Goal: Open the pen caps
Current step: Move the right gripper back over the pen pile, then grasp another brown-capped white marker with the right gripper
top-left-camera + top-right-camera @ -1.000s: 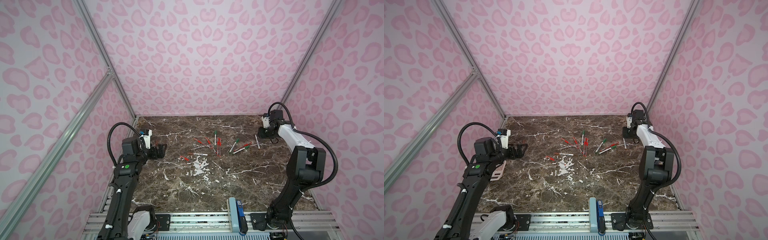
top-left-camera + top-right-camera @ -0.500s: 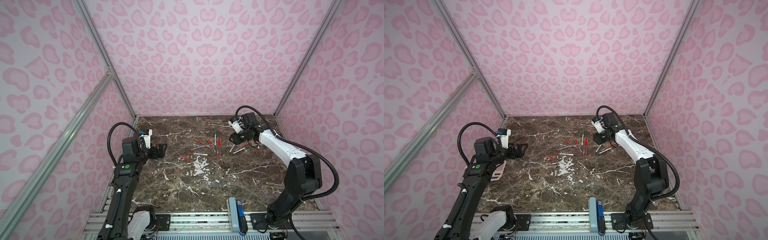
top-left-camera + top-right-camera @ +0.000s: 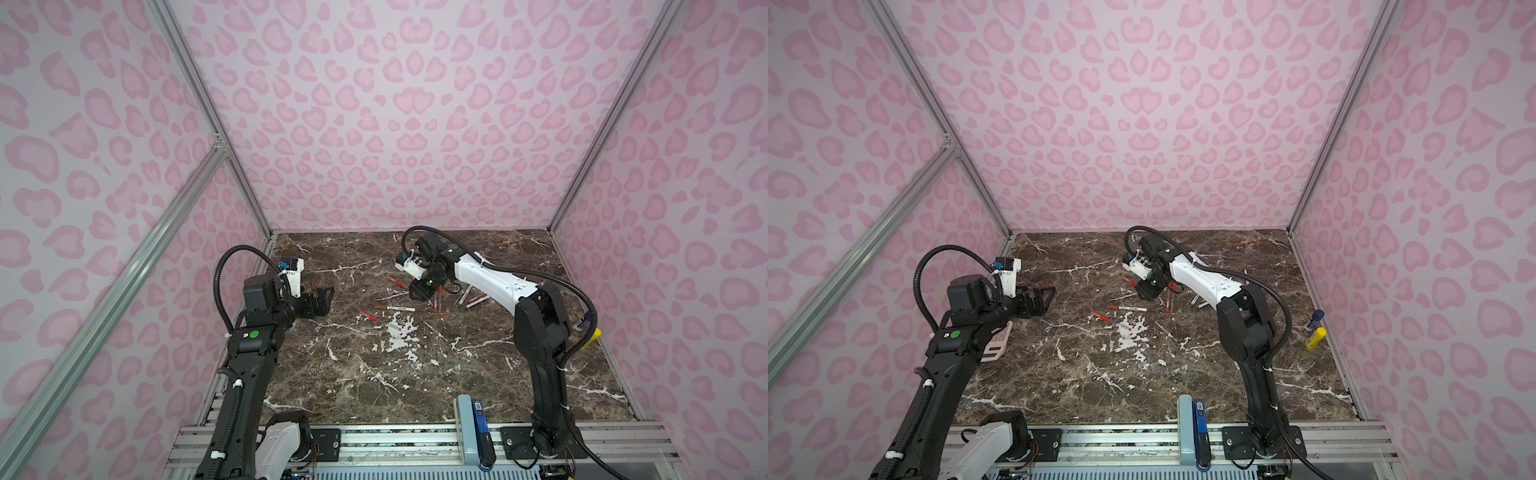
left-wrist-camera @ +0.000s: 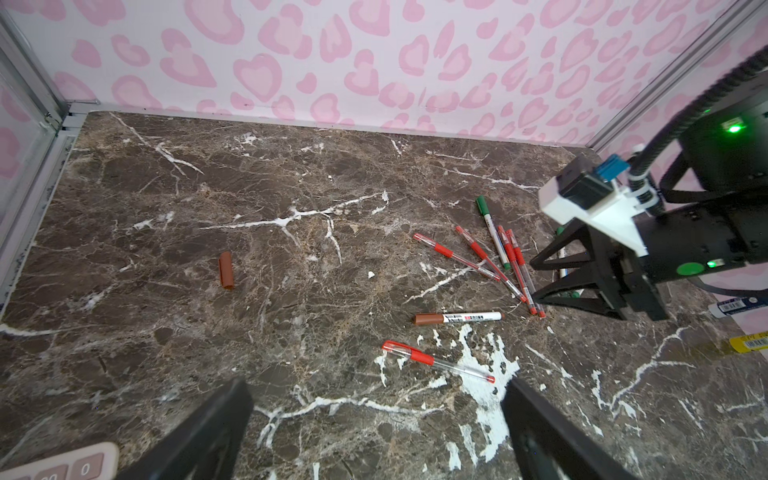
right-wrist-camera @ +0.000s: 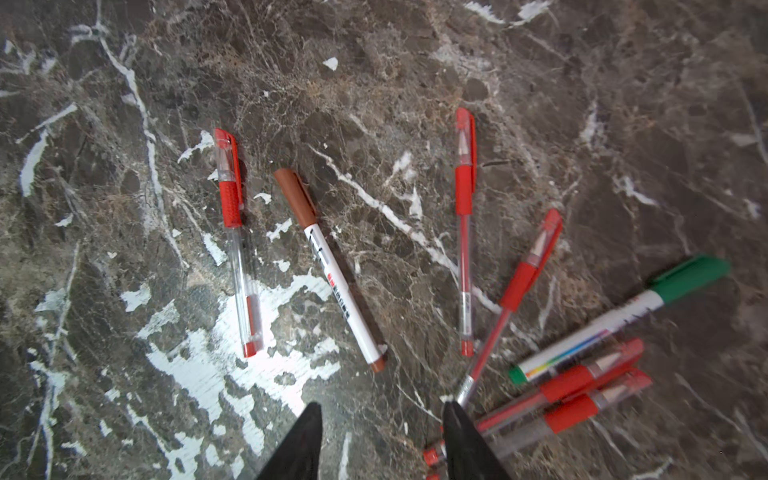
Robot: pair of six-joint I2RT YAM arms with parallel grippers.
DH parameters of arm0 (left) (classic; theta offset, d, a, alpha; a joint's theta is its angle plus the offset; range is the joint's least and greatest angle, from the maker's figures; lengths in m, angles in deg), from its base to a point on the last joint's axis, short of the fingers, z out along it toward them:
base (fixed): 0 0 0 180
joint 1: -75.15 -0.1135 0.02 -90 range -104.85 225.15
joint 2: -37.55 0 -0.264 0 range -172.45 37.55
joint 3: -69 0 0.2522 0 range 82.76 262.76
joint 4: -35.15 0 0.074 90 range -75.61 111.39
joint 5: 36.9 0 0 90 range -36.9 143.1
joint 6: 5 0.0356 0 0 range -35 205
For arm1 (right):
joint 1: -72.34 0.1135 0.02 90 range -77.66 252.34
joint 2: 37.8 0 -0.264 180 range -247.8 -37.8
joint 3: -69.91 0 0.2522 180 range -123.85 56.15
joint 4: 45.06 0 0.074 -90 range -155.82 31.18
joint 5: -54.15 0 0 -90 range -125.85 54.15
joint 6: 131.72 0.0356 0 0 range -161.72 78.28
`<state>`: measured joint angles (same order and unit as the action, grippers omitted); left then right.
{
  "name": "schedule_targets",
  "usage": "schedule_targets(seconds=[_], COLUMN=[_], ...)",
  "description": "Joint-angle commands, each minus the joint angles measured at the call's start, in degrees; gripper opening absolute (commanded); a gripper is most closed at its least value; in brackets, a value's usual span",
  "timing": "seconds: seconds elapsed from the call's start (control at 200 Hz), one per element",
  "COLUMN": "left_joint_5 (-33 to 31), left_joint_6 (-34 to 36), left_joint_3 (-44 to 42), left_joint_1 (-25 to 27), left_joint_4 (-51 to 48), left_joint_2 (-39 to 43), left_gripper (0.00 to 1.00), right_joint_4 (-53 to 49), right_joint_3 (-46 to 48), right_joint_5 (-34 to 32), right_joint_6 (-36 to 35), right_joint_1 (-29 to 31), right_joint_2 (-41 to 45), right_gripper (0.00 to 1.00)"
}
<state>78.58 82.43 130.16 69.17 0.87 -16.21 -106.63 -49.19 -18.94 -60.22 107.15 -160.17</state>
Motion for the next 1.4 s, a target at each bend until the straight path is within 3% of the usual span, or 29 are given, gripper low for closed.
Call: schedule_targets(seconds=[0.0,0.135,0.29,0.585,0.76,1.195,1.395], left_joint_5=[0.5,-0.1,-0.1,-0.2,-0.2,1.6,5.7], left_joint_6=[0.2,-0.1,0.3,0.2,0.4,0.2,-0.8], left_joint_3=[0.3,1.1,0.7,0.8,0.5,0.0,-0.1], left_joint_1=[0.0,0.1,0.0,-0.1,-0.2,-0.4,-0.1], left_joint_4=[1.2,0.9,0.8,1.2,1.0,1.6,2.3], left_joint_2=[0.0,-0.3,-0.5,-0.7,-0.6,-0.3,-0.1], left_gripper=[0.98,0.98,0.98,0.98,0.98,0.98,0.98], right_joint_4=[-4.6,-9.5,-10.8,-11.7,-12.4,-11.2,-3.6], right_joint_3=[-4.4,-12.9,-16.7,-17.6,-18.2,-16.0,-7.9], right_joint_5=[-1.5,-1.7,-0.4,-1.1,-1.1,-4.5,-3.5], right_joint_6=[-1.9,-2.5,-2.5,-2.7,-2.9,-1.6,3.6], right_joint_1=[1.8,3.5,4.0,4.7,4.8,4.9,5.0], right_joint_2=[-4.6,-11.6,-16.0,-20.1,-21.7,-18.5,-9.3], right_gripper=[0.5,0.49,0.46,0.42,0.29,0.03,0.03])
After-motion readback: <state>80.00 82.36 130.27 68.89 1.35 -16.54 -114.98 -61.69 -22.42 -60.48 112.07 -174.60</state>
